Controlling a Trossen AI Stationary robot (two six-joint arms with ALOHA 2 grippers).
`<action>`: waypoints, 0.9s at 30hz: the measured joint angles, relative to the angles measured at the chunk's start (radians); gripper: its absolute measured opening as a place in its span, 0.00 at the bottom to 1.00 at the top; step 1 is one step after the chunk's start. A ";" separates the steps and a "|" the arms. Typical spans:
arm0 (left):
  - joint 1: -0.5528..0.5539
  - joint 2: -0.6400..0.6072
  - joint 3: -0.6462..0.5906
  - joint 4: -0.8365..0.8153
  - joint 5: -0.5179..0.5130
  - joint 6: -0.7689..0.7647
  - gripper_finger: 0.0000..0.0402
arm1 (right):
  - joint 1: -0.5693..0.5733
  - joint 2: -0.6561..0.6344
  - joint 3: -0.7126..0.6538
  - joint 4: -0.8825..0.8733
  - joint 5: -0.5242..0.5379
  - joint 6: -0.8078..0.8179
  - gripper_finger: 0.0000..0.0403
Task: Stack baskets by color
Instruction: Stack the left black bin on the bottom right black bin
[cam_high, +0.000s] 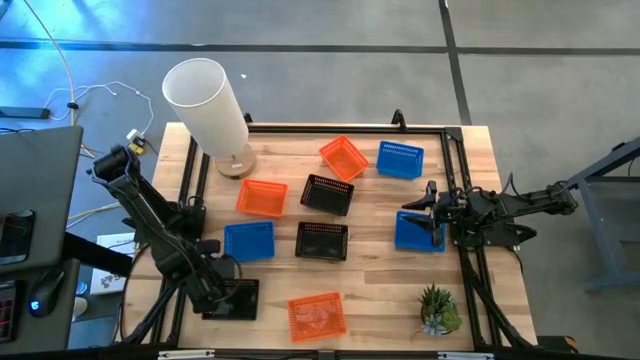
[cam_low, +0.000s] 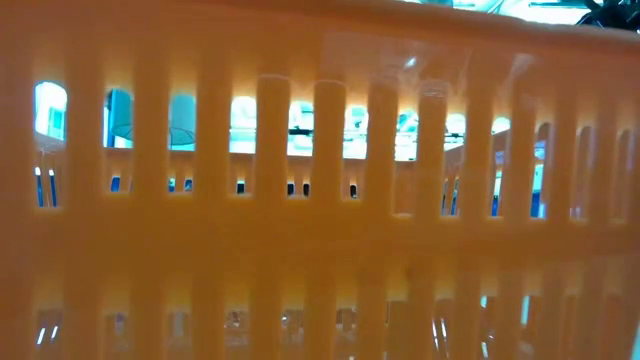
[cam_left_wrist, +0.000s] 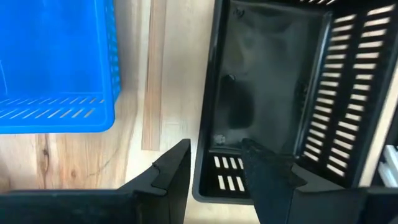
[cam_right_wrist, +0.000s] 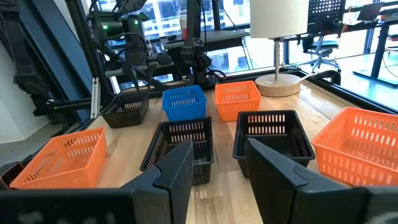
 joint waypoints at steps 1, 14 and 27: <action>0.000 0.008 0.000 0.001 0.000 0.000 0.33 | 0.000 0.000 0.000 0.000 0.000 0.000 0.33; 0.001 0.122 0.000 0.007 -0.005 0.001 0.33 | 0.000 0.000 0.000 0.000 0.000 0.000 0.33; 0.002 0.213 0.000 0.020 0.027 0.001 0.17 | 0.000 0.000 0.000 0.000 0.000 0.000 0.33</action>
